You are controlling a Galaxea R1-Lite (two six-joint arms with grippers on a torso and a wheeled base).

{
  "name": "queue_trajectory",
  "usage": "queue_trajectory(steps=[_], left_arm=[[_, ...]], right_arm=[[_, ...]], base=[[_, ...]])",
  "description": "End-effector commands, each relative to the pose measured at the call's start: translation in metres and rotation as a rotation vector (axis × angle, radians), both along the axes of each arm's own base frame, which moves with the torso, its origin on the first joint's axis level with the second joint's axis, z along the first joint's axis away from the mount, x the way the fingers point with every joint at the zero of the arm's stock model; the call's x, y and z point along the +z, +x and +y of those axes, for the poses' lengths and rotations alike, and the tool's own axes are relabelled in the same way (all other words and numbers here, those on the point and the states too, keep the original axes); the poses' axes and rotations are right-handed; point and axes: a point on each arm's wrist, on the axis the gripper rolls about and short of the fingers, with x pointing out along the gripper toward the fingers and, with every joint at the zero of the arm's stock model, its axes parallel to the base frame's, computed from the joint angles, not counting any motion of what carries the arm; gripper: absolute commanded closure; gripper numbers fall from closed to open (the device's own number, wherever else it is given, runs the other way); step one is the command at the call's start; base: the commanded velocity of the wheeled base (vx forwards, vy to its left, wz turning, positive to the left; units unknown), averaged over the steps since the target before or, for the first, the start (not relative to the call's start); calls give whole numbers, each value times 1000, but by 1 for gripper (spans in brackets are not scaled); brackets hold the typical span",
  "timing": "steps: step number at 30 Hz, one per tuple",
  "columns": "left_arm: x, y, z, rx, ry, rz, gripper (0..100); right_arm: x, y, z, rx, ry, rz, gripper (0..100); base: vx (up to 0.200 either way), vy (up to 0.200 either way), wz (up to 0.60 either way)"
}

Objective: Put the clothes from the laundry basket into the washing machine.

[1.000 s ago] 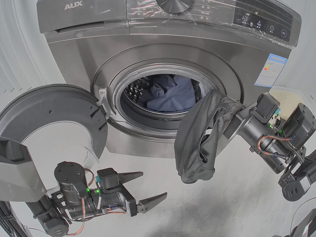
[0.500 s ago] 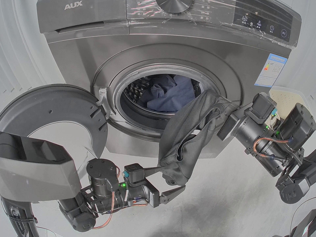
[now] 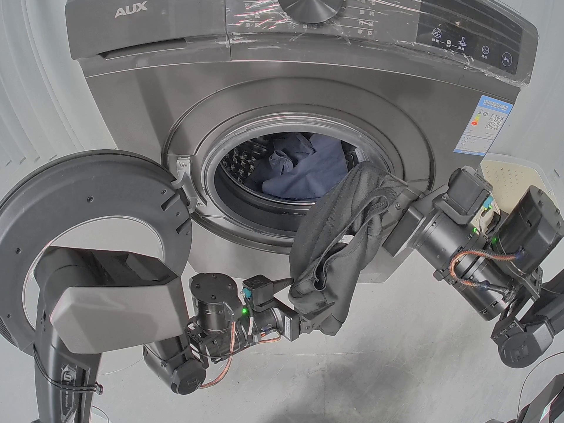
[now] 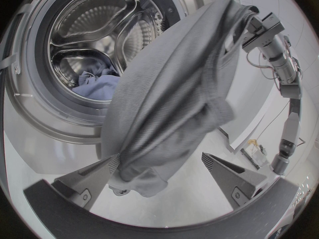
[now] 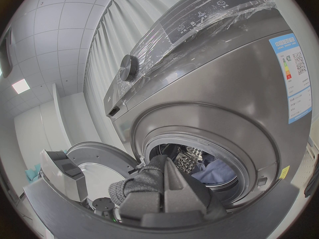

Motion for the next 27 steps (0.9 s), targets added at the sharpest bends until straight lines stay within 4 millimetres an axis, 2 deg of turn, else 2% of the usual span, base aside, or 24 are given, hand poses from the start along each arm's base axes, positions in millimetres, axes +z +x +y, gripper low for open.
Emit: queue_trajectory(steps=[1, 5, 11, 15, 20, 23, 27], left_arm=[[-14, 12, 3, 37, 19, 5, 0], [-13, 9, 13, 55, 43, 9, 0], [15, -14, 24, 41, 34, -4, 0], [29, -17, 31, 52, 25, -34, 0], [27, -14, 35, 63, 29, -33, 0], [18, -12, 31, 59, 43, -18, 0], [18, -7, 27, 56, 35, -30, 0]], right_arm=[[1, -1, 0, 3, 1, -3, 100], [1, 1, -2, -2, 1, -4, 100], [0, 1, -2, -2, -2, -3, 100], [0, 1, -2, -3, -2, -1, 100], [-2, 0, 0, 7, -7, 3, 100], [-1, 0, 1, 6, -5, 2, 100], [-1, 0, 1, 5, -4, 3, 100]], base=[[0, 0, 0], [0, 0, 0], [0, 0, 0], [0, 0, 0], [0, 0, 0], [0, 0, 0], [0, 0, 0]])
